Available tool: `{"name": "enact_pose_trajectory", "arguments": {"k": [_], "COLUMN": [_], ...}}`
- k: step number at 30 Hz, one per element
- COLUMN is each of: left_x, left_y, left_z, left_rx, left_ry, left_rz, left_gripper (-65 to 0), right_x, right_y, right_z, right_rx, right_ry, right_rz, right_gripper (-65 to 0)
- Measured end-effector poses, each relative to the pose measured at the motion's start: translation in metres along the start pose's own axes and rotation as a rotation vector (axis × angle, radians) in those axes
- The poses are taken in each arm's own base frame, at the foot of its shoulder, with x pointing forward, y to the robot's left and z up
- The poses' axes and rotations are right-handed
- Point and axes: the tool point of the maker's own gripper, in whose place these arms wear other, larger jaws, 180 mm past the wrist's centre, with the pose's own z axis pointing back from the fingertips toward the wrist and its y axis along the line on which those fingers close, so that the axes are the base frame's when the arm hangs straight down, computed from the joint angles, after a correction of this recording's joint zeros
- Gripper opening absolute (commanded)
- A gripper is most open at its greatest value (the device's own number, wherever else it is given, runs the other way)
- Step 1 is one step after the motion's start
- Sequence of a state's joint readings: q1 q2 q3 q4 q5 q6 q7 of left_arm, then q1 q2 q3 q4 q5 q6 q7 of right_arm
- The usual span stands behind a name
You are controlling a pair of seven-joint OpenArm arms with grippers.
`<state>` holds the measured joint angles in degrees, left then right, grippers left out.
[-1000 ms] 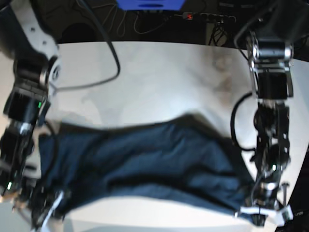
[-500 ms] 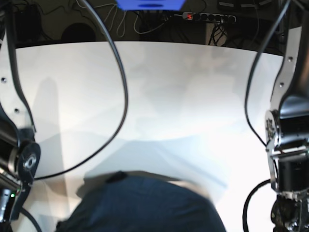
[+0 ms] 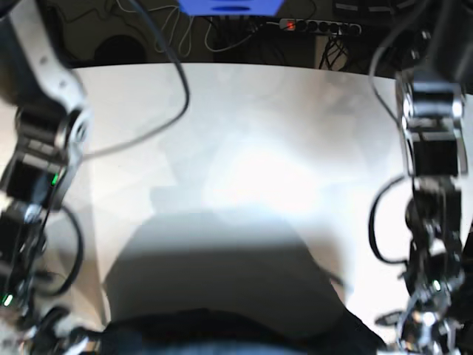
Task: Layout the t-shirt on the table in an organized manner, then fold the t-shirt properly
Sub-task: 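Swing the raised shirt with both grippers and lay it flat, then drag the held shirt edge with both grippers to smooth it flat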
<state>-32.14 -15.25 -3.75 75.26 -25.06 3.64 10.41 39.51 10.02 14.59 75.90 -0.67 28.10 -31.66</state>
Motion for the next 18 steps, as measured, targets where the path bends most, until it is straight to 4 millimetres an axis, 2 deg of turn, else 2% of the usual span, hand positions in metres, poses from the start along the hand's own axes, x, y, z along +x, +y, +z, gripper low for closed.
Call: {"name": "enact_pose_trajectory", "arguments": {"k": [2,4,7,11,14,16,18], "left_x": [-0.019,-0.041,-0.073,-0.114,-0.148,-0.16,-0.168], "left_y": [0.01,0.019,0.028,0.056,0.082,0.102,0.117], "left_z": [0.027,0.051,0.095,0.155,0.197,0.222,0.243], "left_rx": [0.016,0.044,0.065,0.161,0.243,0.301,0.353], "left_ry": [0.019,0.065,0.126,0.22,0.326,0.367,0.39], "left_rz": [-0.001,0.006,0.021,0.07,0.116,0.149,0.174], "left_gripper": [-65.0,-65.0,-65.0,-65.0,-65.0,-65.0,-65.0], "right_x": [-0.025,-0.05,-0.092,-0.153,-0.191,-0.212,-0.223], "right_y": [0.02,0.032,0.056,0.083,0.083,0.082,0.075], "right_z": [0.023,0.043,0.082,0.133,0.163,0.179,0.193], "right_rx": [0.015,0.009,0.041,0.077,0.072,0.084,0.094], "right_ry": [-0.002,0.038,0.087,0.212,0.312,0.375,0.403], "right_rz": [0.021,0.037,0.057,0.039,0.038,0.041,0.047], "right_gripper": [-65.0,-65.0,-65.0,-65.0,-65.0,-65.0,-65.0]}}
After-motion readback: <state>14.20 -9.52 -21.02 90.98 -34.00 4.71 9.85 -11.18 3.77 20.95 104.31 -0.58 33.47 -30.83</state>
